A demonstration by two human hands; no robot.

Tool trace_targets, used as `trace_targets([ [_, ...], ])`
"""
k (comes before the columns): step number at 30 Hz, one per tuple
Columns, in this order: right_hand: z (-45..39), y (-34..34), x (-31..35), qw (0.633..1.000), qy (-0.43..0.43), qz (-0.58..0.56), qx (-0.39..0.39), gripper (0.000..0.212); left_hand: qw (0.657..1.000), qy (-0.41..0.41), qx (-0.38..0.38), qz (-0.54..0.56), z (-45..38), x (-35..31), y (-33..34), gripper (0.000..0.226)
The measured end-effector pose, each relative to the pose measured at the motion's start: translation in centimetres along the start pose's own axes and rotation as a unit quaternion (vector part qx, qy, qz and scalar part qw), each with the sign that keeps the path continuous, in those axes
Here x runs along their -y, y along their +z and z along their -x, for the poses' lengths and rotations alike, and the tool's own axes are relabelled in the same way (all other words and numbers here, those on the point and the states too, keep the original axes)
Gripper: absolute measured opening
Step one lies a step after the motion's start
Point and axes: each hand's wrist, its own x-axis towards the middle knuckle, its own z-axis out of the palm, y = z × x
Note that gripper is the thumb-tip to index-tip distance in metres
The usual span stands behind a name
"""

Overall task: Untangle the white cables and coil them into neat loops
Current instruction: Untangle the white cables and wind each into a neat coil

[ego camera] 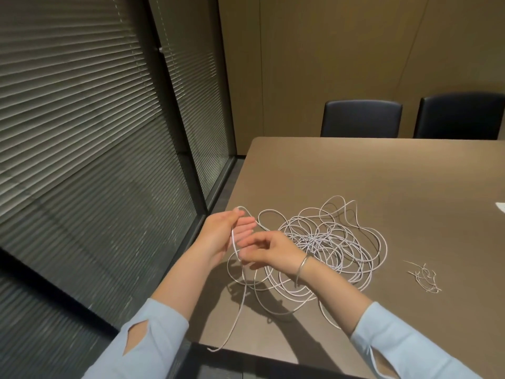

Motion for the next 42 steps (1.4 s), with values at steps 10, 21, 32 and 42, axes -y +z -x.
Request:
trace_targets([
  [10, -0.9, 1.9, -1.2, 0.998, -0.023, 0.02, -0.059, 0.019, 0.999, -0.001, 0.039, 0.01, 0.1, -1.0, -0.1, 0.026],
  [21, -2.8, -2.6, 4.2, 0.943, -0.066, -0.175, -0.277, 0.013, 0.951, -0.107, 0.174, -0.23, 1.4, 1.8, -3.3, 0.031],
  [32, -2.9, -4.1, 6.5, 0.921, -0.076, -0.256, -0.285, 0.019, 0.948, 0.011, 0.08, -0.308, 0.3, 4.2, -2.3, 0.004],
  [42, -1.7, -5.8, 3.0, 0.924, -0.108, 0.21, -0.299, 0.045, 0.973, 0.112, 0.059, -0.192, 0.0, -1.9, -1.1, 0.009],
])
